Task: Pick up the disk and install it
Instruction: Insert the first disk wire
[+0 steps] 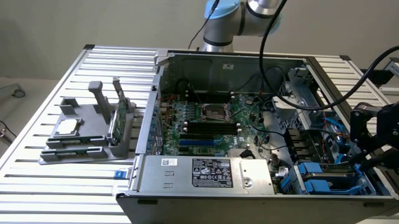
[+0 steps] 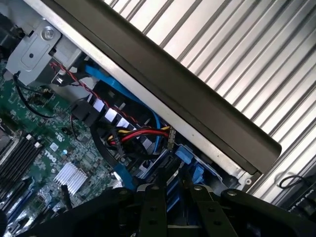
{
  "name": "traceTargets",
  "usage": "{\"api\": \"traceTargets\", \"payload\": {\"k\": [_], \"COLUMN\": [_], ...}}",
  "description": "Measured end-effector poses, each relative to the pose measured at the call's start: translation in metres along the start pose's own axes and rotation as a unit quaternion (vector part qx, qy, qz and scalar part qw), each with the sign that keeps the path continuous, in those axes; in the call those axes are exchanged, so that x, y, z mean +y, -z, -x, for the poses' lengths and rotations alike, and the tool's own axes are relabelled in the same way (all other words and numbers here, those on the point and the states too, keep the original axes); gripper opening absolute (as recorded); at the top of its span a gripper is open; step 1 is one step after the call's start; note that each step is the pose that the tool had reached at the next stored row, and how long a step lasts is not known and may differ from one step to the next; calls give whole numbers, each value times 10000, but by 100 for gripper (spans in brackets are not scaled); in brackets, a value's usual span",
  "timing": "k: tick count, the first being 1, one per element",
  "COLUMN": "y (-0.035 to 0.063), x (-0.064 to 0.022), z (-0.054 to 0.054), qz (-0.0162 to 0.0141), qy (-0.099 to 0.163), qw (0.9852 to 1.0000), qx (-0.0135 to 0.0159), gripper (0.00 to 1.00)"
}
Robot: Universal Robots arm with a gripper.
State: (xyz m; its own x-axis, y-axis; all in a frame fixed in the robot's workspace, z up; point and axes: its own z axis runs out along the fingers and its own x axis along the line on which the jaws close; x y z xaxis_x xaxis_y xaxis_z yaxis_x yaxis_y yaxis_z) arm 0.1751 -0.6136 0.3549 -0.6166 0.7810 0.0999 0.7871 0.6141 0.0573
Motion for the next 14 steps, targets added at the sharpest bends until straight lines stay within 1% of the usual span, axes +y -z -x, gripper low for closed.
{"api": "traceTargets", "payload": {"k": [2, 7, 14], "y": [-9, -42, -73], "x": [1, 3, 16], "z": [-1, -3, -18], "qz": [-30, -88, -152], "qy": [-73, -277, -486], "qw": [10000, 9995, 9986], "qx": [25, 75, 130], "gripper": [24, 24, 24]}}
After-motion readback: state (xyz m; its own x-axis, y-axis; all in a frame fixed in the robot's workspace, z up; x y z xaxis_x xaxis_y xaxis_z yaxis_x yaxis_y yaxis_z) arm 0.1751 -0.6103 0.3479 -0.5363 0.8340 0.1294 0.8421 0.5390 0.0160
